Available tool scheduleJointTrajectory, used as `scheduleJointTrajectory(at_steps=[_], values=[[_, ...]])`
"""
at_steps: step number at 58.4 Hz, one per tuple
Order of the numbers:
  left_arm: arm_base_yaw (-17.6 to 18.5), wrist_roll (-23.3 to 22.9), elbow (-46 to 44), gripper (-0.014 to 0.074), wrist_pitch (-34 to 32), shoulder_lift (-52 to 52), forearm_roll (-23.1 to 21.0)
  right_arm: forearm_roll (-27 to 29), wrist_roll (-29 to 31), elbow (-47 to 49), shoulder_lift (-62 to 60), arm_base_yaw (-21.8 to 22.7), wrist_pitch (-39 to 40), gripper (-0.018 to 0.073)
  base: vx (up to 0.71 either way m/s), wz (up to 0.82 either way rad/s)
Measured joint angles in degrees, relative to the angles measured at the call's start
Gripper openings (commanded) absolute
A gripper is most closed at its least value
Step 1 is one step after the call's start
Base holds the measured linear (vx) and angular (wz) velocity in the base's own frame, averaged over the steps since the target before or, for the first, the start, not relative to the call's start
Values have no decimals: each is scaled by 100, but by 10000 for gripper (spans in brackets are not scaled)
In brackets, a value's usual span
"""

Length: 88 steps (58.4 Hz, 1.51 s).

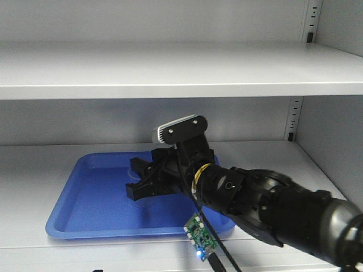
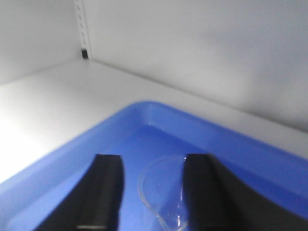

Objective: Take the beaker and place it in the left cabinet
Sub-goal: 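Open the right gripper to release the beaker on the tray, then withdraw the right gripper away from the beaker out of the cabinet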

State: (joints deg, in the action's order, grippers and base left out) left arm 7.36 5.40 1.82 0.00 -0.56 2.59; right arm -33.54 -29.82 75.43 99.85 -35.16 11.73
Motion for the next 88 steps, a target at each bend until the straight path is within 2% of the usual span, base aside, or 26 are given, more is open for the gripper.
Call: scheduleJointTrajectory(at_steps=[9, 19, 62, 67, 73, 88], values=[[0, 0, 0, 1, 0, 0, 0, 0, 0, -252, -355, 0, -19, 142, 0, 0], [0, 0, 0, 1, 0, 0, 0, 0, 0, -317, -572, 0, -67, 92, 0, 0], [0, 0, 0, 1, 0, 0, 0, 49, 0, -328, -564, 0, -108, 85, 0, 0], [0, 0, 0, 1, 0, 0, 0, 450, 0, -328, -578, 0, -266, 52, 0, 0], [0, 0, 0, 1, 0, 0, 0, 1334, 186, -461, -734, 0, -797, -15, 0, 0], [0, 0, 0, 1, 0, 0, 0, 3030, 1695, -1871, -1754, 98, -1211, -7, 0, 0]])
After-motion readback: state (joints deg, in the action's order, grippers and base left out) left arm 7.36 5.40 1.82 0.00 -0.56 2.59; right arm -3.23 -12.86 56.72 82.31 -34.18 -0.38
